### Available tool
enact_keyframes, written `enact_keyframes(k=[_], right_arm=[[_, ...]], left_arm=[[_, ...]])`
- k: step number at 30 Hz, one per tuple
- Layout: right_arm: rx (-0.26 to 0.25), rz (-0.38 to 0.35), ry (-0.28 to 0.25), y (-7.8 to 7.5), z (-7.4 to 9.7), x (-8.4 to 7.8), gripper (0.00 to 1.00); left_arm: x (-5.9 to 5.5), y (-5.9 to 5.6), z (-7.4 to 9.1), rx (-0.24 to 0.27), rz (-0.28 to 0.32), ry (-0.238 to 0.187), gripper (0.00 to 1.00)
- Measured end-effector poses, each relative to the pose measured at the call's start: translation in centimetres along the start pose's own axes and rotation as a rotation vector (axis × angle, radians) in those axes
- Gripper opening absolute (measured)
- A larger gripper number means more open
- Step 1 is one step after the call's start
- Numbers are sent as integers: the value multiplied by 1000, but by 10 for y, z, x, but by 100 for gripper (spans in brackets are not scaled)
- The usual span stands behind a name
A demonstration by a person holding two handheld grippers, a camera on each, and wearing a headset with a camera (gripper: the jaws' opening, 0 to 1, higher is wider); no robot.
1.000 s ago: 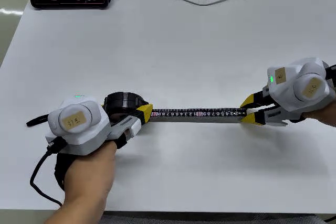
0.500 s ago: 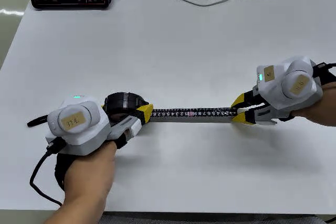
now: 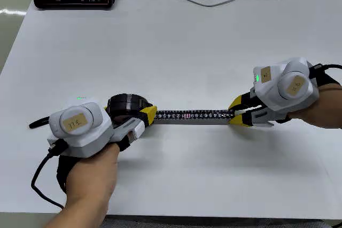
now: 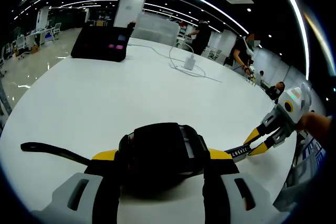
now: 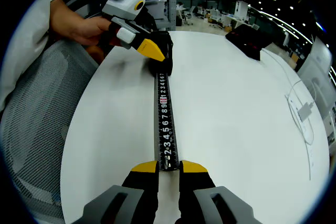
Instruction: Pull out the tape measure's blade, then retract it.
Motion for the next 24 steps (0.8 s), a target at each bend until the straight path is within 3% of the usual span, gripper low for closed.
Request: enact_keyframes(k=[24], right_arm=[[3,-3,-40,-7,-15,17,10]], left_arm=[[0,0,0,-6,9,2,59]])
Point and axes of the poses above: the centre of the closed fingertips' face, and the gripper's own axes: z roughly backward along the fingers, y roughly to its left, x roughly out of its top, the point moved 10 cm from there along z, roughly backward along the fingers, and after that the axes turned 13 degrees about z, right-handed, at the moved point
